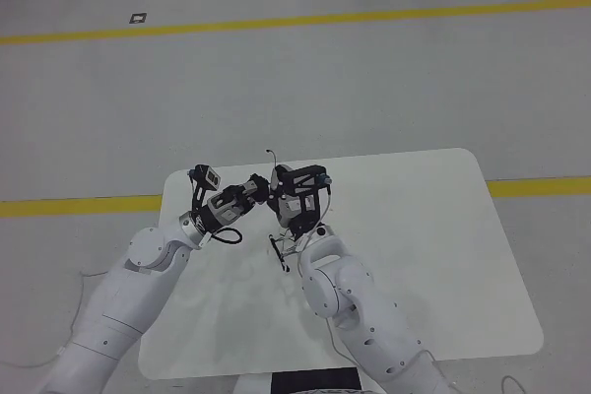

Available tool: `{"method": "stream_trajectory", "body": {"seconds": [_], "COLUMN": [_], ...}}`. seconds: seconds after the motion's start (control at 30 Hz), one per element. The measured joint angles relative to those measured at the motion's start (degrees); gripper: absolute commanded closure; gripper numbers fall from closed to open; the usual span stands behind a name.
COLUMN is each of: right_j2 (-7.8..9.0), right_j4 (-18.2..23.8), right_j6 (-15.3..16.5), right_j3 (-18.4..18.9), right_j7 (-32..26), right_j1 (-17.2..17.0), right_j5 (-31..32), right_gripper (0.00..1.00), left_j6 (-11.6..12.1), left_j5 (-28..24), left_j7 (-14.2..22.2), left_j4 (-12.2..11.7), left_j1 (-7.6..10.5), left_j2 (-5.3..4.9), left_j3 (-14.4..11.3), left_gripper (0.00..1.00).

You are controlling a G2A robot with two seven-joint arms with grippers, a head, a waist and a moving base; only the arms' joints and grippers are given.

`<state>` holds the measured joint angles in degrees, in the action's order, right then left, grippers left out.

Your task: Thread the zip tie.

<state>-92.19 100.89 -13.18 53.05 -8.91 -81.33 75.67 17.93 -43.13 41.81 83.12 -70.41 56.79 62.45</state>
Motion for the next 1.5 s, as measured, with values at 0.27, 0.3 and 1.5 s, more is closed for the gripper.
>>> {"method": "stream_trajectory", "body": {"seconds": [0.27,0.3,1.5], "right_j2": [0.08,0.09,-0.94], "right_j4": [0.2,0.2,-1.1], "right_j6": [0.4,0.4,-3.8], "right_j3": [0.0,0.0,-0.2], "right_j7": [-0.5,-0.5,1.3], "right_j1": [-0.2,-0.2,-0.2], "right_j5": [0.0,0.0,-9.7], "right_gripper": [1.00,1.00,1.00], "left_j6": [0.0,0.0,0.0], "left_j5": [0.0,0.0,0.0], "left_j7": [0.0,0.0,0.0], "left_j4": [0.0,0.0,0.0], "left_j1": [0.00,0.00,0.00], "left_j2": [0.00,0.00,0.00], "left_j3": [0.0,0.0,0.0], "left_gripper": [1.00,1.00,1.00]}}
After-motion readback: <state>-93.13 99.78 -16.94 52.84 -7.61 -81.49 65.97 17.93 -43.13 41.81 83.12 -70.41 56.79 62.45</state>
